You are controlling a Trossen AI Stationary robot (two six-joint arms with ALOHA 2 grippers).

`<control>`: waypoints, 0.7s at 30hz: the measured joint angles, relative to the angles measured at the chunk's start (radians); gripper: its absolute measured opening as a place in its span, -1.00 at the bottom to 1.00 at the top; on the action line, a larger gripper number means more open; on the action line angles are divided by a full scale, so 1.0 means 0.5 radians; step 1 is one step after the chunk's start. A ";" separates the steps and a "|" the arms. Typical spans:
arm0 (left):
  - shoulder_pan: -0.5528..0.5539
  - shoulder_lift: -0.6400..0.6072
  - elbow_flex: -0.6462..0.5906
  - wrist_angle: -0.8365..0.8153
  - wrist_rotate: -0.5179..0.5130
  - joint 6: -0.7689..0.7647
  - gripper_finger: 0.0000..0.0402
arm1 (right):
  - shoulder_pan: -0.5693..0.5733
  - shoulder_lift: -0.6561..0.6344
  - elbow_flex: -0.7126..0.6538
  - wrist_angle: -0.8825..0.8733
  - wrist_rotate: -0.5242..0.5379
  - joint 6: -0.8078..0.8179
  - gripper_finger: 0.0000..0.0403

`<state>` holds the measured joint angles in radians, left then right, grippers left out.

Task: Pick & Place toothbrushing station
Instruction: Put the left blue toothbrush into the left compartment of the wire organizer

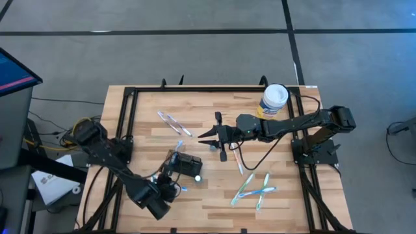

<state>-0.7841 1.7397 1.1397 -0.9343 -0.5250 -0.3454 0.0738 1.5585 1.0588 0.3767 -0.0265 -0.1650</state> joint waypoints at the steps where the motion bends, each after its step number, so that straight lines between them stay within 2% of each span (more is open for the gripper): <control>1: 0.000 0.027 0.000 -0.008 -0.001 -0.001 -0.55 | 0.000 0.000 0.000 0.000 0.000 0.000 -0.67; 11: 0.002 0.103 0.000 0.042 -0.038 -0.005 -0.55 | 0.000 0.000 0.000 -0.001 0.000 0.000 -0.67; 21: -0.013 0.103 0.000 0.085 -0.267 -0.023 -0.55 | 0.000 0.000 0.000 -0.004 0.000 0.000 -0.67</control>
<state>-0.7906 1.7912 1.1395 -0.8918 -0.6583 -0.3570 0.0738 1.5585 1.0588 0.3747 -0.0265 -0.1650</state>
